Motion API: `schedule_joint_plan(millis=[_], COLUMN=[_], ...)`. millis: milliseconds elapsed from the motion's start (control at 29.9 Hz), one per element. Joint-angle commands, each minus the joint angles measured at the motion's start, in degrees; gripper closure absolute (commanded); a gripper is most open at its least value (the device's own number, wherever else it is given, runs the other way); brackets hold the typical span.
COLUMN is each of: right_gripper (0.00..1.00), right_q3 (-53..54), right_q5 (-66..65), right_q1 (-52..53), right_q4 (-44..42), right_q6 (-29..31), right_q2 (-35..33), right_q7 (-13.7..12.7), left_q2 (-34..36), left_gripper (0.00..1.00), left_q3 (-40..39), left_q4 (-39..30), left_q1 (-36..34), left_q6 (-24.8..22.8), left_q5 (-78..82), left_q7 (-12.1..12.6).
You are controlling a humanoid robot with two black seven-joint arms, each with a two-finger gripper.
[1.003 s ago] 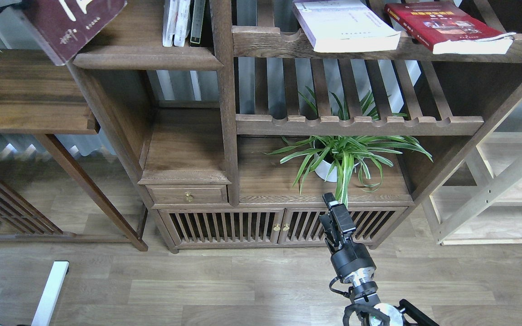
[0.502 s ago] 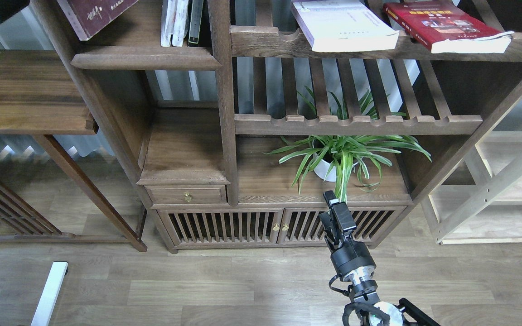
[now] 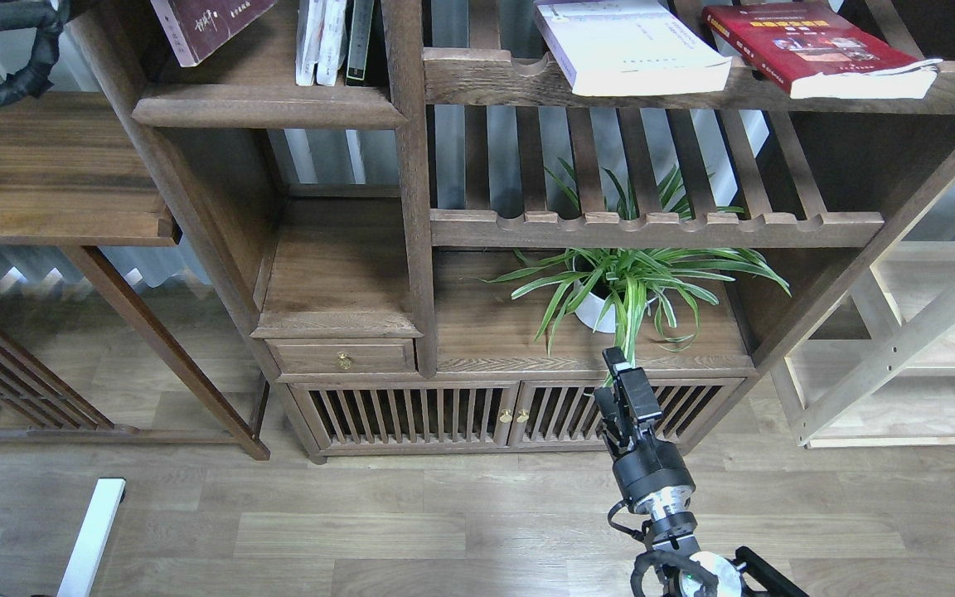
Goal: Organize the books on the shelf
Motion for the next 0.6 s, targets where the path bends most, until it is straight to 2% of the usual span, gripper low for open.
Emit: schedule_joint_plan(millis=[0, 568], right_gripper=[0.01, 0.01], right_q3=[-0.1, 1.2], right_q5=[0.3, 0.5], right_q1=[-0.2, -1.2], right_q4=[0.0, 0.1], right_q6=[0.0, 0.0], right_q2=[0.0, 0.0], right_q7=[0.0, 0.0], left_q2=[-2.1, -10.9], left_gripper=[0.99, 0.99], left_q3=[0.2, 3.2], left_q4=[3.7, 20.3], left_q1=[-2.3, -10.1], left_q6=[-0.2, -0.7], left_q5=[0.6, 0.7], left_q7=[0.0, 0.0])
